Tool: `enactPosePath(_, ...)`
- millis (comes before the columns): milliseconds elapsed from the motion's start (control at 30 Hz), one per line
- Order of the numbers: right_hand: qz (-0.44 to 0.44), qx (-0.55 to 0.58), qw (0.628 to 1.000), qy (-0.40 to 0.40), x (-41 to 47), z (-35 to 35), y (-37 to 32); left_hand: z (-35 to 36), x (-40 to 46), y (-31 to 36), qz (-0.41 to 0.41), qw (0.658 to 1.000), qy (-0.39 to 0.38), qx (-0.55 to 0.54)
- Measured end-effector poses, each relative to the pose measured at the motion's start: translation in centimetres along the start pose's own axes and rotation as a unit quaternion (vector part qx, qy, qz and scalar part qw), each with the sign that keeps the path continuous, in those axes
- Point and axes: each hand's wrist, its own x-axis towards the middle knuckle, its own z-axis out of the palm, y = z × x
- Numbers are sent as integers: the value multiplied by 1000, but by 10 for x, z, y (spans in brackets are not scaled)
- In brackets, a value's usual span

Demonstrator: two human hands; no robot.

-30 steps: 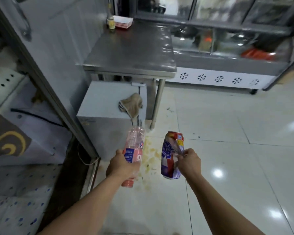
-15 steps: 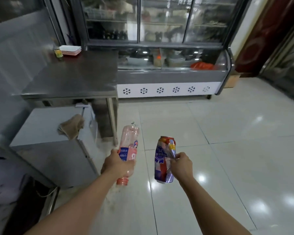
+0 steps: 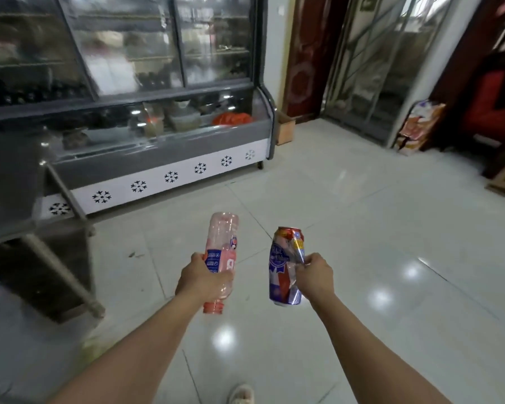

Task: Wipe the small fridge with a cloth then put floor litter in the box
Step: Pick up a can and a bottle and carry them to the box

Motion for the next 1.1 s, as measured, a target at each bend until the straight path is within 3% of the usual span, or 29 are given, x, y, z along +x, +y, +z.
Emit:
enactPosePath(333, 71, 22, 992, 98, 188, -105, 9, 131, 128, 167, 84, 991, -108, -6)
enactPosePath(667, 98, 47, 981, 159, 359, -187, 12, 240, 223, 326, 137, 978, -158, 21)
enactPosePath(1100, 55, 47, 988, 138, 637, -317, -4, 396, 338, 551, 150, 981, -119, -28)
